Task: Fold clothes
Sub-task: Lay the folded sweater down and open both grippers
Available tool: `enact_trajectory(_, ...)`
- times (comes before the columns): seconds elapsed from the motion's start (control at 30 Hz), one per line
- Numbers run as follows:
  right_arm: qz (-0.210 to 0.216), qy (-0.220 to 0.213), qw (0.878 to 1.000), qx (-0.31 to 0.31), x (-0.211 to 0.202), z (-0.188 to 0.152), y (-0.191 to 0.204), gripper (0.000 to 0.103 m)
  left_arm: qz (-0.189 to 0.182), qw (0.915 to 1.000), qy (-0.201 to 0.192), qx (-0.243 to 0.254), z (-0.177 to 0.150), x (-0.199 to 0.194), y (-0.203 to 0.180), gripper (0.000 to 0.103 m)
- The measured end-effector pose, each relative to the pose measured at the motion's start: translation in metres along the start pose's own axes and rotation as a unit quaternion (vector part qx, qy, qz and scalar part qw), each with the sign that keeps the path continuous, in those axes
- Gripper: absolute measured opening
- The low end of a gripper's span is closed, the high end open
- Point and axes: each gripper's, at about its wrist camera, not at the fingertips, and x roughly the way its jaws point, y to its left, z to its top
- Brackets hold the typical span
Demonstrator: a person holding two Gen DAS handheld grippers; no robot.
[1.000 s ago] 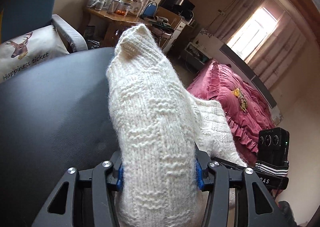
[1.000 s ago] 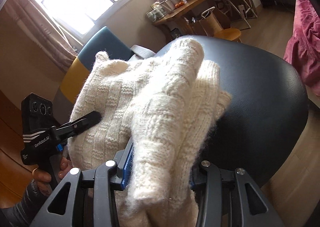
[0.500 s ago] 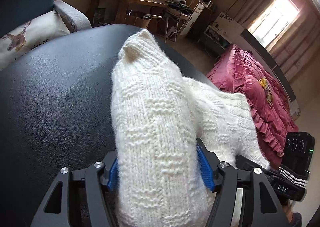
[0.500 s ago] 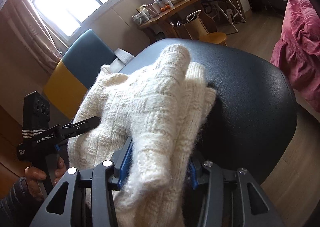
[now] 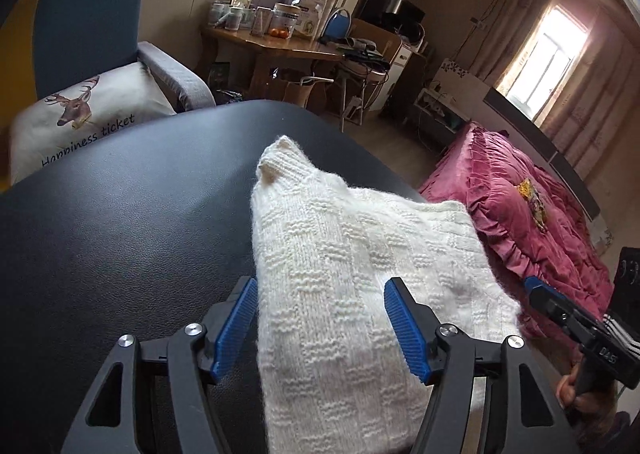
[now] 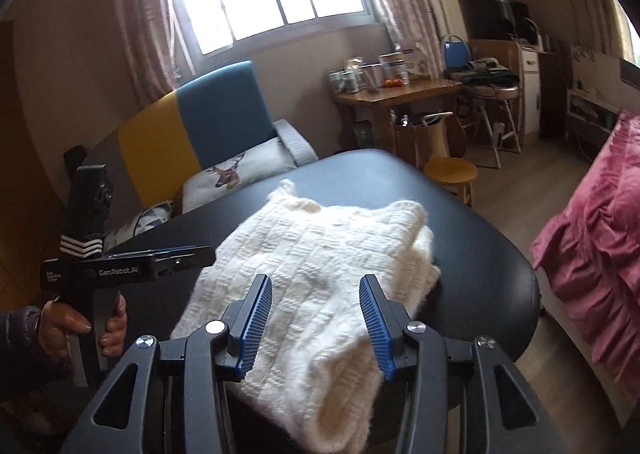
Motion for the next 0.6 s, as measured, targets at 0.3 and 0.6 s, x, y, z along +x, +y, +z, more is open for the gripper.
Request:
enact_trajectory(0.3,-0.049,0.114,0.991,0.047,0.053,-0.053,-0.024,0.037,0.012,0.9984,0.046,0.031,-0.030,0.017,-0.015,0.067)
enact_trajectory(0.6,-0.061,0.084,0.992,0.069,0.050,-0.066,-0.032,0.043,0.025,0.9966,0.079,0.006,-0.047,0.039,-0.008,0.075)
